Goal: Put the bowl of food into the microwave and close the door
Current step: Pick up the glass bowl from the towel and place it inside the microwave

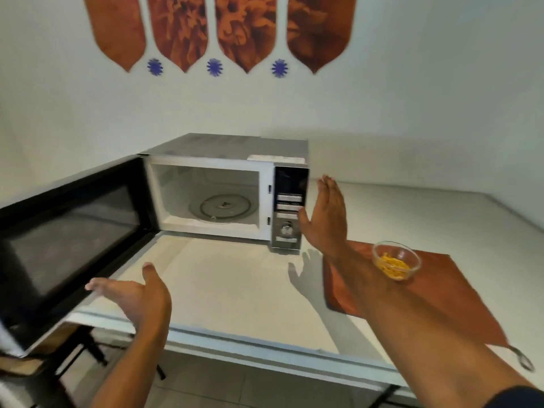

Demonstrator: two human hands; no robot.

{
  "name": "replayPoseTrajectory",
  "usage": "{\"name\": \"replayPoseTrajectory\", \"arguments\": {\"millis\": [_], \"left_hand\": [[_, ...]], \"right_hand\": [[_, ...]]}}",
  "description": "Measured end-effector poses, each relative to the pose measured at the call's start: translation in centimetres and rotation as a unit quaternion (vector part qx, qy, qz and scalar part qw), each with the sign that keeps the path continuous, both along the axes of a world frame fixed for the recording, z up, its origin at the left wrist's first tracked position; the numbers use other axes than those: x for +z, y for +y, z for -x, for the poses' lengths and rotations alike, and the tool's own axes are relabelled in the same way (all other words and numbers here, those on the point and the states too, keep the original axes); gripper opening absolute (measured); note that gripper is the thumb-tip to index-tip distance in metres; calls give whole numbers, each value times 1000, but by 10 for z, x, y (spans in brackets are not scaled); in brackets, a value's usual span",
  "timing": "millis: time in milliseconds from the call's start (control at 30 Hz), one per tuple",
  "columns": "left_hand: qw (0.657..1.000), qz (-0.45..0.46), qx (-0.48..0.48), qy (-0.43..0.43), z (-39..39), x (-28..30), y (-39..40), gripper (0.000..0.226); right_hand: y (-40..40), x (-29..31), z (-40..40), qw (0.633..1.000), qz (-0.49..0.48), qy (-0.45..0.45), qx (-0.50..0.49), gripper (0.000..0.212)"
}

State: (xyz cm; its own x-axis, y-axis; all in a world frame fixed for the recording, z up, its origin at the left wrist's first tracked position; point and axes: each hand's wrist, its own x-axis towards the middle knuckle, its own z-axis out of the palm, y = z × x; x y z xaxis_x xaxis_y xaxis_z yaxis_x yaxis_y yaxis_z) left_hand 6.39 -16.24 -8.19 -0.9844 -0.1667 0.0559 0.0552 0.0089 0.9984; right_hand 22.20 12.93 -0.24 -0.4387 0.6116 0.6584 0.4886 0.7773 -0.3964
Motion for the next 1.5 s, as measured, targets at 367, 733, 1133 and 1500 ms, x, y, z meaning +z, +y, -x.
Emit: {"name": "replayPoseTrajectory", "arguments": {"millis": [367,733,1133,1500], "left_hand": [[941,108,-319,43,-117,21,188,80],[842,107,-524,-69,-207,11,325,51],[825,23,-548,-134,-237,-32,399,38],[852,-34,-496,-163,-229,-22,380,38]], "right_hand": [[65,-59,-133,982,113,0,-150,66],[111,-94,-173,910,352,179,-125,58],[139,-122,-182,785,513,342,-53,34],[110,-117,-151,765,468,439,-56,35]]}}
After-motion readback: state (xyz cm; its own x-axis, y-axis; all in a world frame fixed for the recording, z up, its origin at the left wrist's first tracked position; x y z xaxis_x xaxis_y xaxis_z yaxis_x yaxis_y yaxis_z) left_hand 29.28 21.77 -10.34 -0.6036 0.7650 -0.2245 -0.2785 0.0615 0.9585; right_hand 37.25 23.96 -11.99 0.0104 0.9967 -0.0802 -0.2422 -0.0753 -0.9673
